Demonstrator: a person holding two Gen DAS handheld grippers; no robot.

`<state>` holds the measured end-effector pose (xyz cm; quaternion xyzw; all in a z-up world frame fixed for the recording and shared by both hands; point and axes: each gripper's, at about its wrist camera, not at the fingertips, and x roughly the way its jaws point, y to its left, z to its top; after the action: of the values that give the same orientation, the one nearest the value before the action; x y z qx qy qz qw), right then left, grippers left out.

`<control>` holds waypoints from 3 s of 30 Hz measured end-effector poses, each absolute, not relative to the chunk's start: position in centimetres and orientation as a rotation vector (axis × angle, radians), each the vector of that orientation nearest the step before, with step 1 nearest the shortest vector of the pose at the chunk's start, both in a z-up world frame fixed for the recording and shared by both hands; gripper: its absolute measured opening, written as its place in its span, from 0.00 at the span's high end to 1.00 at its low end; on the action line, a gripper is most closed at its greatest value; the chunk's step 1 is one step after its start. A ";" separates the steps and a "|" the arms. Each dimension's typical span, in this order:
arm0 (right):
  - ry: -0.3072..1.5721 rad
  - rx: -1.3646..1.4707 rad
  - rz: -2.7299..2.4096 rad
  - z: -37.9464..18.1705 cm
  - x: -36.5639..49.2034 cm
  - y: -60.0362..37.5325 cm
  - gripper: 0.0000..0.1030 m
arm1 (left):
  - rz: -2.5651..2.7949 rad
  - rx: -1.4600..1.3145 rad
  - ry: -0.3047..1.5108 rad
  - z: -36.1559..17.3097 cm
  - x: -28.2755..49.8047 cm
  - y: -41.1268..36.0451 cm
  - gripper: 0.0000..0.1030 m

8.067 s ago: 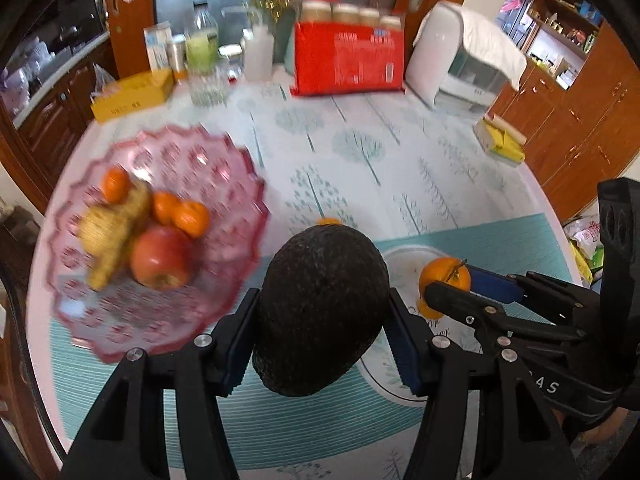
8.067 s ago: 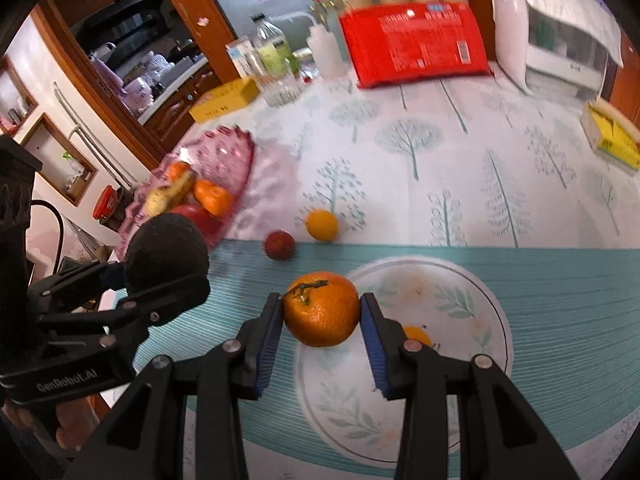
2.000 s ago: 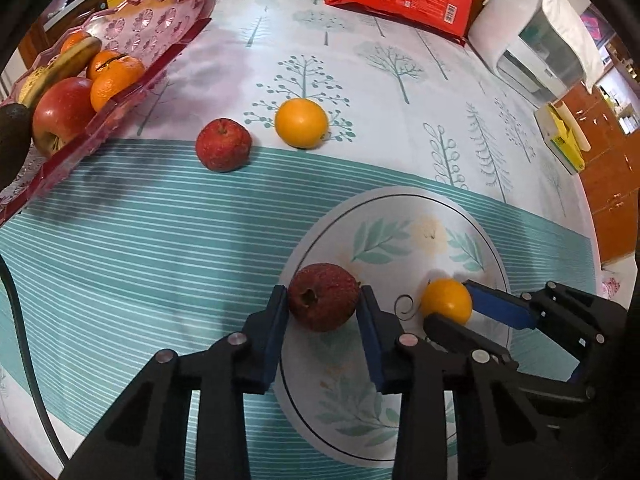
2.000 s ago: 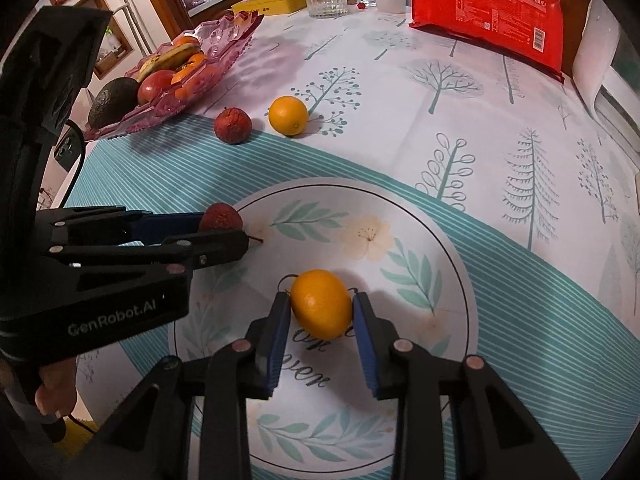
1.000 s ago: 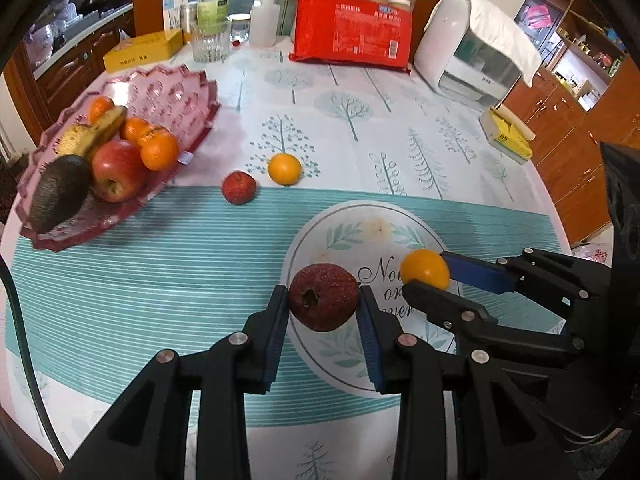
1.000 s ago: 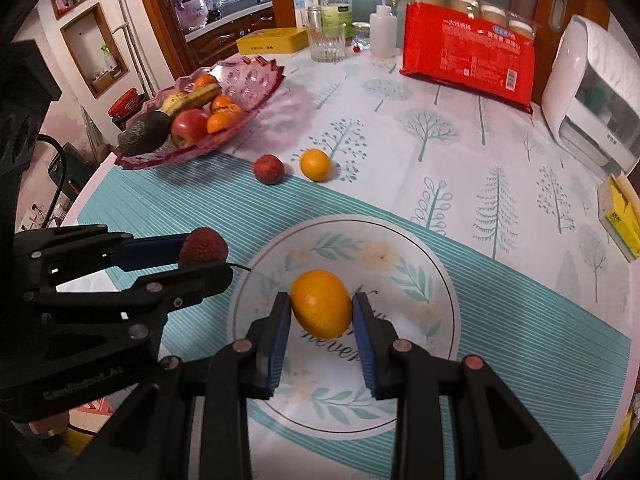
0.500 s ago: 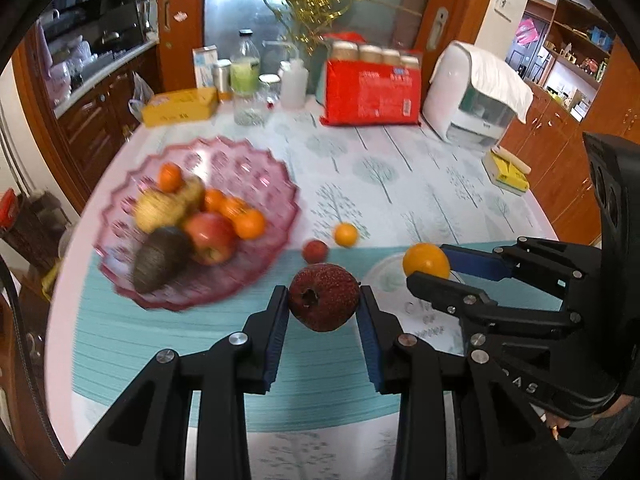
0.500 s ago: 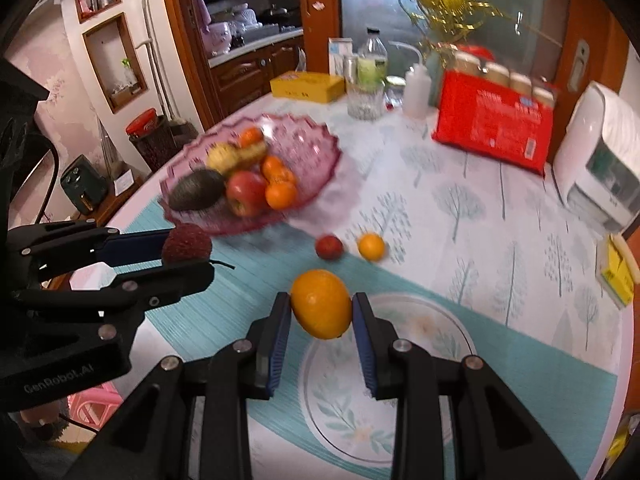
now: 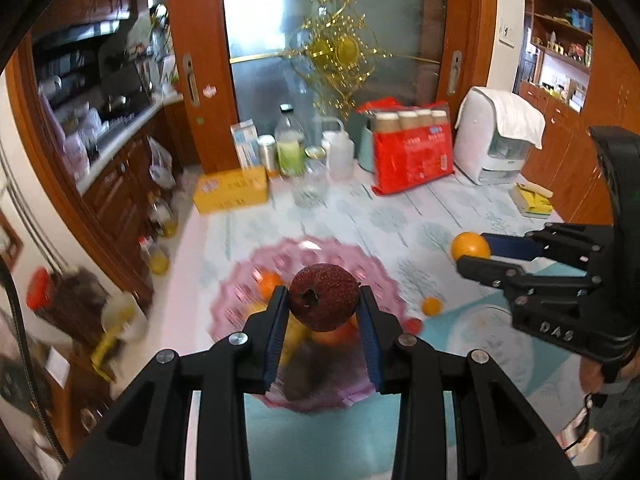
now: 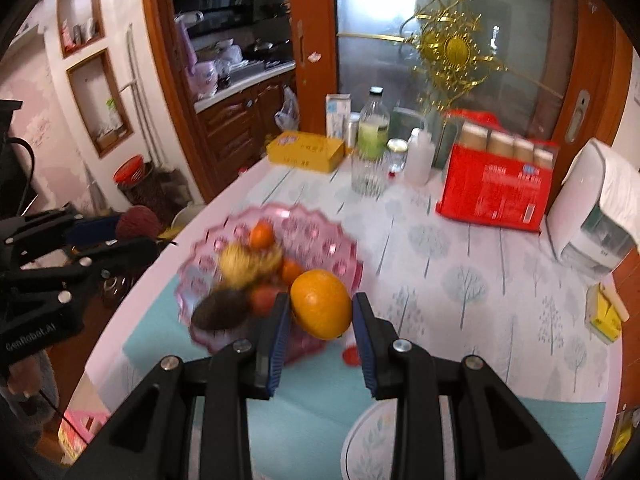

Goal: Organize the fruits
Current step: 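Carry the lychee with the left tool while the right tool carries the orange to the bowl, then open both tools to drop lychee and orange into the pink bowl, then withdraw both tools toward the last lychee and orange on the cloth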

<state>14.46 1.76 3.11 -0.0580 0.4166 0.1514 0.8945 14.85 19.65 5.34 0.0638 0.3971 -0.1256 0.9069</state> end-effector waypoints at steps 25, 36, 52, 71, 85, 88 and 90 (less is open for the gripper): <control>1.131 0.083 0.174 -11.4 26.3 5.3 0.69 | -0.408 0.103 1.118 -10.9 32.1 18.2 0.68; 1.177 0.047 0.163 -14.7 27.7 6.0 0.69 | -0.417 0.149 1.159 -14.3 33.6 17.1 0.68; 1.136 0.039 0.173 -14.3 27.1 5.9 0.60 | -0.366 0.119 1.128 -13.0 33.0 18.1 0.22; 1.121 0.067 0.211 -11.9 23.5 6.4 0.59 | -0.296 0.035 1.138 -10.2 28.6 20.6 0.17; 1.087 0.054 0.259 -9.2 18.6 6.4 0.59 | -0.261 -0.052 1.109 -6.7 21.8 21.8 0.17; 1.074 0.066 0.273 -8.4 17.6 5.9 0.59 | -0.252 -0.070 1.088 -5.4 20.1 21.8 0.17; 1.062 0.069 0.276 -7.7 16.8 5.2 0.59 | -0.242 -0.073 1.071 -4.6 19.3 21.8 0.17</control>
<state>16.81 5.24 -7.65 0.0326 0.5045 0.1313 0.8528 19.32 21.84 -4.62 -0.0345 0.5089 -0.1149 0.8524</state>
